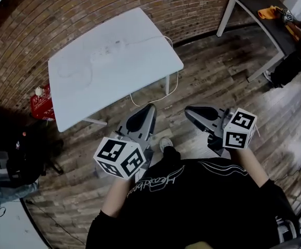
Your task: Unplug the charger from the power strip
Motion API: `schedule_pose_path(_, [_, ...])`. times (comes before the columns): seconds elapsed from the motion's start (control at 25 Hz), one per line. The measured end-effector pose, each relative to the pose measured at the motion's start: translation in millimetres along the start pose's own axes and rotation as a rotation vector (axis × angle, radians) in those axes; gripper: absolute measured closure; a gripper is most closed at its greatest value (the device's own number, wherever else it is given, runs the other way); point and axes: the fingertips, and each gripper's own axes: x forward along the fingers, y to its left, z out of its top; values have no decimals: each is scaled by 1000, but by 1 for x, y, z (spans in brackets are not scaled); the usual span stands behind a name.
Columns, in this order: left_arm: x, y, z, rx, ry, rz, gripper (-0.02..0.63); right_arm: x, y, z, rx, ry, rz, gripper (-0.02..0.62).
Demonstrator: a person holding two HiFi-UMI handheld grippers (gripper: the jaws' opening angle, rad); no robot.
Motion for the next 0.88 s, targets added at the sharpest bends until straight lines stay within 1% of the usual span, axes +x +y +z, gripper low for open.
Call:
schedule_pose_path(0.12, [17,47,26,-14,-21,44,603,32,-32,28,-34,39,0,598])
schedule_pose_path(0.24, [29,95,49,-94,-49,93,603,62,-57,55,-70,66,0,598])
schedule_pose_path(0.32, [35,115,54,-133,-52,117,603,74,-69,64,-65,69,16,598])
schedule_pose_path(0.48, [50,142,56,-123,-33,178,603,93,-96,70,-15,77,53,598])
schedule_pose_path(0.56, [59,155,59,-128,-33,207,603,105,-110,74,-7,93,79,598])
schedule_pose_path(0.68, [73,178,66,-141,-38,258,603,129,-133,90,-24,111,133,598])
schedule_pose_path(0.88, [98,221,88,-166,-59,354,601,177,-180,127,-50,133,223,598])
